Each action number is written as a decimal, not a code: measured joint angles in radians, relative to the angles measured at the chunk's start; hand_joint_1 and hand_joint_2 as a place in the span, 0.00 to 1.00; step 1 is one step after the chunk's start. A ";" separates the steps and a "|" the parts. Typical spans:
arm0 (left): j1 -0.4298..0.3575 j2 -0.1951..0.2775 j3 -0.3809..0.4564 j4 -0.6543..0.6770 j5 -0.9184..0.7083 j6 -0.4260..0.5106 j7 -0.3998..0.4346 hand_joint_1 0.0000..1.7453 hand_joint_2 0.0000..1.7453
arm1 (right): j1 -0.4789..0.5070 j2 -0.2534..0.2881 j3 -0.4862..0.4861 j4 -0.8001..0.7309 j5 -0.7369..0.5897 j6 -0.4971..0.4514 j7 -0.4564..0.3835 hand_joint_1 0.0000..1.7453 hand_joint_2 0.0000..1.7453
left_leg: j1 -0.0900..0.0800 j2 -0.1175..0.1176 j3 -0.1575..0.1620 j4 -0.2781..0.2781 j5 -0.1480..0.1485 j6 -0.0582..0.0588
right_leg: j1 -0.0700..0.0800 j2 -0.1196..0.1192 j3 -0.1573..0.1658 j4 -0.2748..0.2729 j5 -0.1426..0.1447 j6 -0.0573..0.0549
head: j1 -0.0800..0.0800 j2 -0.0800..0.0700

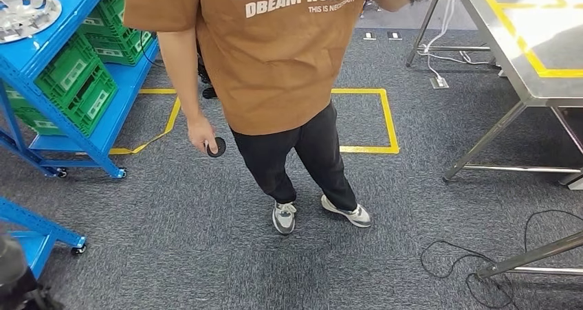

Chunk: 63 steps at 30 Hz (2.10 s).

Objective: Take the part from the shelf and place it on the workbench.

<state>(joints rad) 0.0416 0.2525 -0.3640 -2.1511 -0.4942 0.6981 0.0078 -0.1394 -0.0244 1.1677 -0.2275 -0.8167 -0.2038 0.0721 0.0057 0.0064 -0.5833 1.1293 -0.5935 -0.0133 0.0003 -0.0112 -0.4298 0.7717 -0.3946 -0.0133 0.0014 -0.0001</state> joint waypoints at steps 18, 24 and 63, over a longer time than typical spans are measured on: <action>-0.024 0.014 -0.029 0.004 0.049 -0.001 -0.017 0.00 0.00 | 0.002 0.003 0.000 -0.001 0.003 0.000 -0.007 0.00 0.00 | -0.007 -0.104 0.163 -0.335 0.173 0.047 | 0.012 0.047 -0.030 0.121 -0.072 0.014 | 0.035 0.000; -0.018 0.015 -0.038 0.001 0.070 -0.001 -0.023 0.00 0.00 | -0.009 0.000 0.000 -0.001 0.001 -0.001 -0.014 0.00 0.00 | -0.015 -0.084 0.139 -0.295 0.139 0.025 | 0.014 0.058 0.027 -0.017 -0.010 -0.009 | 0.034 0.000; 0.129 -0.011 0.033 0.112 0.512 0.001 -0.281 0.00 0.00 | 0.018 -0.010 -0.039 0.007 -0.118 -0.012 -0.201 0.00 0.00 | 0.000 0.035 0.050 -0.133 0.097 -0.008 | 0.010 -0.001 0.035 -0.017 -0.018 -0.009 | 0.011 0.000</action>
<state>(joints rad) 0.1703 0.2420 -0.3311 -2.0396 0.0175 0.6989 -0.2731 -0.1211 -0.0344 1.1290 -0.2208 -0.9351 -0.2163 -0.1286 0.0057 0.0417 -0.5332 0.9963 -0.4963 -0.0213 0.0106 -0.0122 -0.3946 0.7547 -0.4125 -0.0221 0.0124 -0.0003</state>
